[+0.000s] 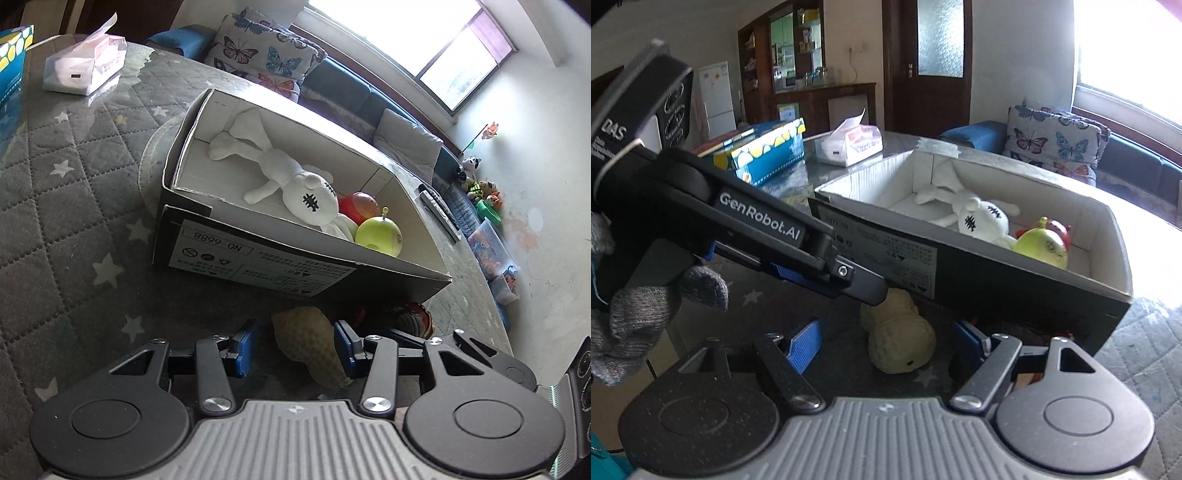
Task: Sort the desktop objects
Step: 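Move the left gripper down beside the box to the tan peanut plush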
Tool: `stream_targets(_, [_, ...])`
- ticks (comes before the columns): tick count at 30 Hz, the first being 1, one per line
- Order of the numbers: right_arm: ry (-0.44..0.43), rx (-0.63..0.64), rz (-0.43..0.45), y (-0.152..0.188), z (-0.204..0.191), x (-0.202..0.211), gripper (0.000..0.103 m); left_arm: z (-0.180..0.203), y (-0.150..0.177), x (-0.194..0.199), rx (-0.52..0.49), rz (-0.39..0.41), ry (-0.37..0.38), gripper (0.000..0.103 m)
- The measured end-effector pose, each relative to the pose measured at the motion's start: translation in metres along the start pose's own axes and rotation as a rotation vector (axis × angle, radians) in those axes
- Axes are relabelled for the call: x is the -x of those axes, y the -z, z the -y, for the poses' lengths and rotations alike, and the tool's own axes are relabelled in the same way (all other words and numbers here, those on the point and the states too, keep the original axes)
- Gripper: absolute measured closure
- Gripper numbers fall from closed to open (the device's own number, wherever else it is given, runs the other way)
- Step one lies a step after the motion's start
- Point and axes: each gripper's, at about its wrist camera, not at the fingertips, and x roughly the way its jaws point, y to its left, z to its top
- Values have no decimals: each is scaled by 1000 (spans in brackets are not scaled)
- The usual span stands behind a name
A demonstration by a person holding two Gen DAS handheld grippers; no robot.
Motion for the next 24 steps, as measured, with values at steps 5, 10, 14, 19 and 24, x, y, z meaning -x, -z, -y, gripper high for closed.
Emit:
stream_targets(5, [-14,4,-29,2,-2,-8,25,-3,-1,-3,11,-7,1,56])
stream_targets(10, [-36,1,-42,4,-4,-7,25,-6,0,-5,23,-13,9,56])
stream_targets(14, [-65,-3,-45,5,-6,-4,25,-8,0,-6,40,-16,21,56])
stream_targets(19, [-97,8,-44,5,-10,-2,25,-11,-1,-8,69,-26,43,56])
stream_targets(24, [-79,-16,-49,3,-7,-8,26,-11,-2,-15,88,-41,50,55])
